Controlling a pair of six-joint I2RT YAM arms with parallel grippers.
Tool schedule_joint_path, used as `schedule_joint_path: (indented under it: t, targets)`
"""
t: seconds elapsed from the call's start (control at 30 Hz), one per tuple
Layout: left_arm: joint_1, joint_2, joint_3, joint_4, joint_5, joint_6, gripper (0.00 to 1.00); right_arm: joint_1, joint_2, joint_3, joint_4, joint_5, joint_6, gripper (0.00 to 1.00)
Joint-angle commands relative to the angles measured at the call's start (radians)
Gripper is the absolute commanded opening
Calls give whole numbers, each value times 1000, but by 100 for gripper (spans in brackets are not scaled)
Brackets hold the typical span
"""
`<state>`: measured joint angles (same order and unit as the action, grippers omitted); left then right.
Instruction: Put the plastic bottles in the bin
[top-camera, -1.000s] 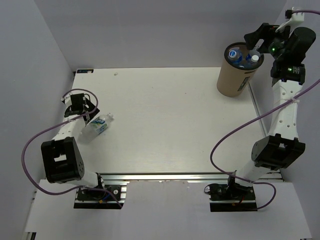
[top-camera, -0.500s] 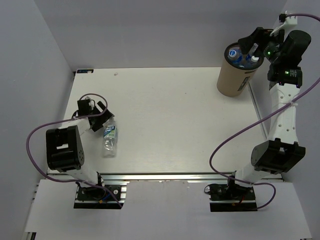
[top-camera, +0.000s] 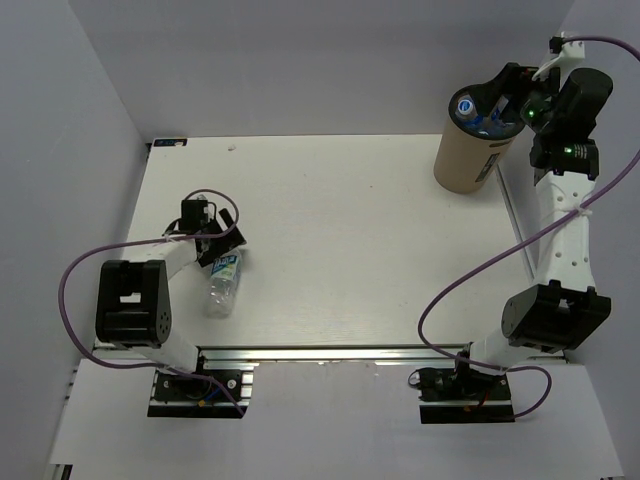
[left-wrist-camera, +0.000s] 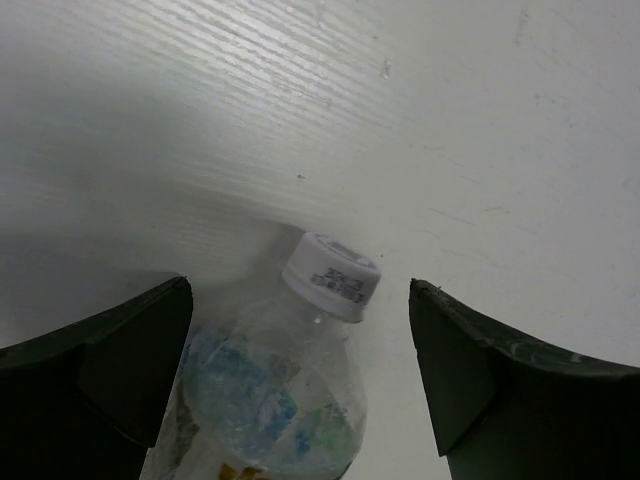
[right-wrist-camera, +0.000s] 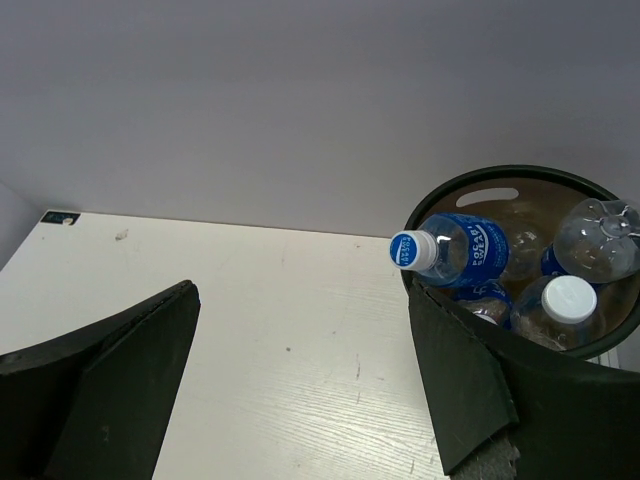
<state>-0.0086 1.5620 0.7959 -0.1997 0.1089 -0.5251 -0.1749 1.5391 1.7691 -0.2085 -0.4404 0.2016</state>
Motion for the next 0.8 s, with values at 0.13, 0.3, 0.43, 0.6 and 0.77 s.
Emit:
schedule_joint_path:
  t: [0.13,0.3,0.43,0.6,0.77]
  targets:
    - [-119,24,69,-72,-166,112,94,5,-82,-48,46,31,-14,89]
    - [-120,39,106,-109,-210,112,70,5,-114,-77,54,29,-8,89]
    - [-120,50,111,-115,-222,117,49,5,-143,-108,58,31,-1,89]
    - [-122,32,117,-115,-192,103,25,6,-181,-168,70,10,68,89]
    - [-122,-20,134,-125,-179,70,0,64,-208,-201,35,-46,61,89]
